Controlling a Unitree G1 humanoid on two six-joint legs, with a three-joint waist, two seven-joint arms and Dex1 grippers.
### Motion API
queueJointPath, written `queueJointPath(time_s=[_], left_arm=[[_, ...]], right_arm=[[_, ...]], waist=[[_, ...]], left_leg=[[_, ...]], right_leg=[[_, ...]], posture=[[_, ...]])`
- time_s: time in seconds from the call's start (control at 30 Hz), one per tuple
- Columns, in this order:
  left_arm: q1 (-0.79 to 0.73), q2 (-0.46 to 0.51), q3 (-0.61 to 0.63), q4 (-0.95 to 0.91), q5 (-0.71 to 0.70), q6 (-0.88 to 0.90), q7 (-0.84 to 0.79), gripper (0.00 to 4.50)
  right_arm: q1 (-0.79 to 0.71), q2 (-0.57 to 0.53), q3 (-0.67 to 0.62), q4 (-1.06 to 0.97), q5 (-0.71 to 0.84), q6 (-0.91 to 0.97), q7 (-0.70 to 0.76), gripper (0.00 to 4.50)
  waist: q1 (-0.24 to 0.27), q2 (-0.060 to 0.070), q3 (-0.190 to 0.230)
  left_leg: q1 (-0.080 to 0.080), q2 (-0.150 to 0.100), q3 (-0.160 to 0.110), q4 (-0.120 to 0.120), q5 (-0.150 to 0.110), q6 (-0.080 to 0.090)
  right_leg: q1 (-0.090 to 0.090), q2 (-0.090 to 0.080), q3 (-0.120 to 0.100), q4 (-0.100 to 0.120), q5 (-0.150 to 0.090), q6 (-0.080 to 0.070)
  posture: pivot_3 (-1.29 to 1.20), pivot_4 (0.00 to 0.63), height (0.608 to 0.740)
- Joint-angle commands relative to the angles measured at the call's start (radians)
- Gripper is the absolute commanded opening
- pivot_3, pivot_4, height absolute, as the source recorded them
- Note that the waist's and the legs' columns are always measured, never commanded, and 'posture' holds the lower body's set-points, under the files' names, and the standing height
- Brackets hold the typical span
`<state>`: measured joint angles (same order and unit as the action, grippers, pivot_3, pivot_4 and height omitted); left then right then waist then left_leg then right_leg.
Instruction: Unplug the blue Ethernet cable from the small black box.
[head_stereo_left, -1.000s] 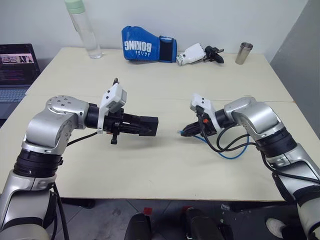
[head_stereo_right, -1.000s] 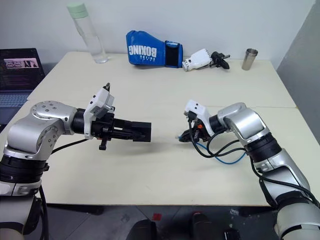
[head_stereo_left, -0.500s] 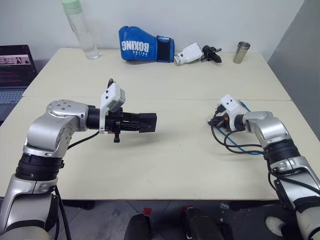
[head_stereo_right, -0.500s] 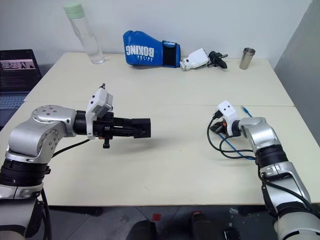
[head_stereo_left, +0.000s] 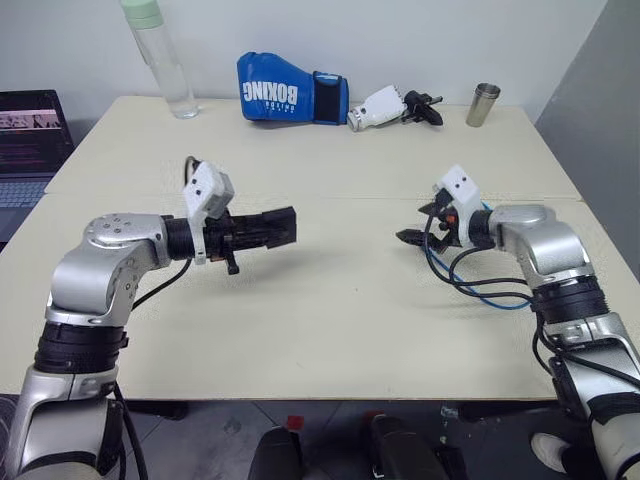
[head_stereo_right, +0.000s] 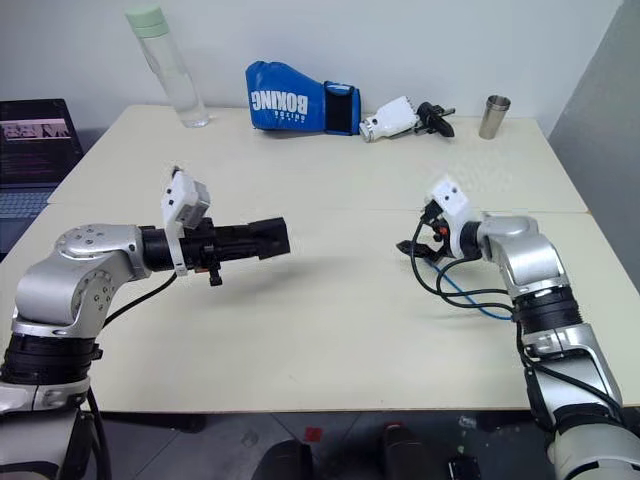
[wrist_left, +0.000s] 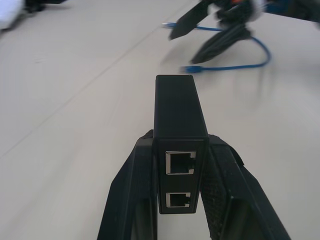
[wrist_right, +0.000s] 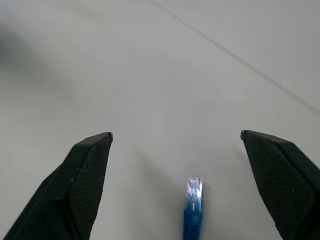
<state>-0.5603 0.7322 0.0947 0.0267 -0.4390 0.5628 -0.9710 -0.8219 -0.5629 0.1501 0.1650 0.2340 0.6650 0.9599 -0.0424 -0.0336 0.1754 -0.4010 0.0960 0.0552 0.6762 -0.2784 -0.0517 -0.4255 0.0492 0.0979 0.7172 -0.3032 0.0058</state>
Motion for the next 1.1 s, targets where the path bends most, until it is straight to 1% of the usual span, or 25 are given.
queueJointPath(time_s=[0.03, 0.17, 0.23, 0.3, 0.47, 0.63, 0.7, 0.77, 0.8, 0.93, 1.03, 1.1], left_arm=[[0.016, -0.083, 0.083, 0.117, 0.093, -0.148, 0.226, 0.78], [0.020, -0.156, 0.100, 0.241, 0.164, -0.282, 0.368, 0.78], [0.010, -0.188, 0.097, 0.329, 0.211, -0.361, 0.447, 0.78], [-0.010, -0.212, 0.108, 0.410, 0.228, -0.416, 0.502, 0.78], [-0.031, -0.234, 0.109, 0.532, 0.239, -0.513, 0.525, 0.78], [-0.029, -0.244, 0.104, 0.581, 0.223, -0.524, 0.494, 0.78], [-0.032, -0.245, 0.114, 0.598, 0.212, -0.517, 0.485, 1.48], [-0.035, -0.244, 0.123, 0.610, 0.202, -0.514, 0.477, 1.85], [-0.037, -0.243, 0.125, 0.615, 0.200, -0.514, 0.472, 2.21], [-0.040, -0.240, 0.128, 0.619, 0.197, -0.510, 0.453, 3.06], [-0.031, -0.236, 0.123, 0.601, 0.191, -0.496, 0.427, 3.70], [-0.012, -0.229, 0.118, 0.568, 0.195, -0.487, 0.417, 4.21]], right_arm=[[0.005, 0.067, 0.017, -0.239, 0.112, 0.037, 0.044, 4.50], [-0.014, 0.142, 0.065, -0.258, 0.079, 0.040, -0.021, 4.50], [-0.039, 0.189, 0.096, -0.200, 0.036, 0.027, -0.077, 4.50], [-0.060, 0.220, 0.114, -0.135, -0.009, 0.011, -0.127, 4.50], [-0.079, 0.259, 0.133, -0.067, -0.051, -0.006, -0.168, 4.50], [-0.079, 0.273, 0.140, -0.060, -0.057, -0.008, -0.154, 4.50], [-0.080, 0.274, 0.142, -0.060, -0.056, -0.009, -0.145, 4.50], [-0.078, 0.272, 0.144, -0.066, -0.053, -0.007, -0.135, 4.50], [-0.077, 0.271, 0.145, -0.068, -0.052, -0.006, -0.131, 4.50], [-0.072, 0.265, 0.147, -0.084, -0.051, 0.001, -0.117, 4.50], [-0.070, 0.261, 0.145, -0.097, -0.048, 0.009, -0.110, 4.50], [-0.067, 0.255, 0.144, -0.111, -0.044, 0.016, -0.103, 4.50]], waist=[[-0.001, 0.000, 0.000], [0.004, 0.000, 0.000], [0.010, -0.001, 0.000], [0.011, -0.001, -0.001], [0.015, -0.002, -0.001], [0.013, -0.002, -0.001], [0.011, -0.002, -0.001], [0.011, -0.002, -0.001], [0.011, -0.002, -0.001], [0.011, -0.002, -0.001], [0.011, -0.002, -0.001], [0.011, -0.002, -0.001]], left_leg=[[0.000, 0.000, 0.000, 0.000, 0.000, 0.000], [0.000, 0.000, -0.001, 0.001, 0.000, 0.000], [0.000, -0.001, 0.000, 0.002, 0.000, 0.000], [0.000, -0.001, 0.001, 0.002, 0.000, 0.000], [-0.001, -0.001, 0.001, 0.002, 0.000, 0.000], [-0.001, -0.001, 0.001, 0.001, 0.001, -0.001], [-0.001, -0.001, 0.001, 0.001, 0.000, -0.001], [0.000, -0.001, 0.001, 0.001, 0.000, -0.001], [-0.001, -0.001, 0.001, 0.001, 0.000, -0.001], [-0.001, -0.001, 0.001, 0.001, 0.000, -0.001], [-0.001, -0.001, 0.001, 0.001, 0.000, -0.001], [-0.001, -0.001, 0.001, 0.001, 0.000, -0.001]], right_leg=[[0.000, 0.000, 0.000, 0.000, 0.000, 0.000], [0.001, 0.000, -0.001, 0.001, 0.000, 0.000], [0.001, -0.002, -0.001, 0.001, 0.001, 0.000], [0.001, -0.002, 0.000, 0.001, 0.001, 0.001], [0.001, -0.002, -0.001, -0.001, 0.001, 0.001], [0.000, -0.002, -0.001, 0.000, 0.001, 0.001], [0.000, -0.002, -0.001, 0.000, 0.001, 0.001], [0.000, -0.002, -0.001, 0.000, 0.001, 0.001], [0.000, -0.002, -0.001, 0.000, 0.001, 0.001], [0.000, -0.002, -0.001, 0.000, 0.001, 0.001], [0.000, -0.002, -0.001, 0.000, 0.001, 0.001], [0.000, -0.002, -0.001, 0.000, 0.001, 0.001]], posture=[[0.00, 0.150, 0.740], [0.00, 0.150, 0.740], [0.00, 0.150, 0.740], [0.00, 0.150, 0.740], [0.00, 0.150, 0.740], [0.00, 0.150, 0.740], [0.00, 0.150, 0.740], [0.00, 0.150, 0.740], [0.00, 0.150, 0.740], [0.00, 0.150, 0.740], [0.00, 0.150, 0.740], [0.00, 0.150, 0.740]])
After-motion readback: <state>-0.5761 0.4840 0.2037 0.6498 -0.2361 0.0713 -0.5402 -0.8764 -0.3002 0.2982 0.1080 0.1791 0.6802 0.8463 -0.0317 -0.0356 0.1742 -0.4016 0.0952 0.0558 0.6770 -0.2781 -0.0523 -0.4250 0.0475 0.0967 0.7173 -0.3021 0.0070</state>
